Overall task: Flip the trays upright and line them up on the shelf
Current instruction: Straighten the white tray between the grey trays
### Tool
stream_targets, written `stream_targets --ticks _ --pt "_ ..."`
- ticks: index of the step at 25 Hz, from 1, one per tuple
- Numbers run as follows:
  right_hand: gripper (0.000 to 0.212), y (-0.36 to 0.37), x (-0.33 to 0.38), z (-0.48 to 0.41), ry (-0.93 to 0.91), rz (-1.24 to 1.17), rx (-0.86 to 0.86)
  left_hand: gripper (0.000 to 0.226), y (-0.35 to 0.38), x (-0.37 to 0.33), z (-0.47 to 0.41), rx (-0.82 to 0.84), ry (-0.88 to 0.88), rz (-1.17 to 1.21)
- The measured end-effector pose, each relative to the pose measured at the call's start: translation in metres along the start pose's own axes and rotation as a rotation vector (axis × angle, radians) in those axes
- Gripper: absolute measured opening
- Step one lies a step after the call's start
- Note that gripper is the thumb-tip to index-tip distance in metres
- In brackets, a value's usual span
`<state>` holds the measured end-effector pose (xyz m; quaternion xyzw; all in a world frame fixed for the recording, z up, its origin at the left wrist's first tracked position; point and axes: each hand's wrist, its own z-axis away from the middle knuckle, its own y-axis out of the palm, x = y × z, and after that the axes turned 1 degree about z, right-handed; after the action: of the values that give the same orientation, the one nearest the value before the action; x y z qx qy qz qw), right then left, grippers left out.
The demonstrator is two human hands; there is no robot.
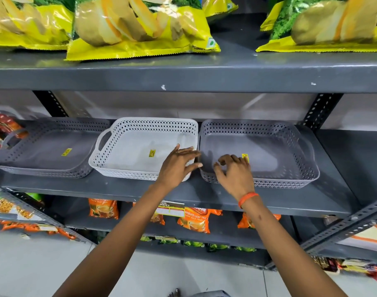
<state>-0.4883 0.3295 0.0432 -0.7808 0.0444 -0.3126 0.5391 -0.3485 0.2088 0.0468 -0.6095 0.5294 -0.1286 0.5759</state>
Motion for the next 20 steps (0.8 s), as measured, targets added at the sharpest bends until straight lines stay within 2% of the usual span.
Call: stream_targets --ticks 2,3,6,9,12,14,17,20 --pt "0.035 0.010 0.027 -0.021 0.016 -0.138 0.069 0.036 -0.019 0.028 0.003 -0.101 -0.048 -0.022" --pt "0.037 0.017 0.040 -0.032 0.030 -0.176 0.093 0.034 -0.029 0.046 0.004 -0.143 -0.077 -0.024" --pt "0.054 0.039 0.069 -0.059 0.100 -0.192 0.098 0.032 -0.064 0.099 0.013 -0.221 -0.213 -0.044" --pt "0.059 0.059 0.087 -0.080 0.278 -0.245 0.119 0.038 -0.099 0.168 0.025 -0.300 -0.325 -0.144" --pt "0.052 0.073 0.093 -0.090 0.401 -0.234 0.088 0.049 -0.124 0.229 0.028 -0.218 -0.490 -0.175" --pt "0.043 0.075 0.096 -0.090 0.422 -0.167 0.047 0.054 -0.133 0.255 0.023 -0.096 -0.617 -0.033" --pt "0.034 0.078 0.100 -0.087 0.426 -0.061 0.018 0.049 -0.133 0.271 0.018 0.072 -0.638 0.144" --pt "0.034 0.079 0.100 -0.088 0.414 -0.009 0.013 0.037 -0.126 0.275 0.014 0.038 -0.627 0.197"
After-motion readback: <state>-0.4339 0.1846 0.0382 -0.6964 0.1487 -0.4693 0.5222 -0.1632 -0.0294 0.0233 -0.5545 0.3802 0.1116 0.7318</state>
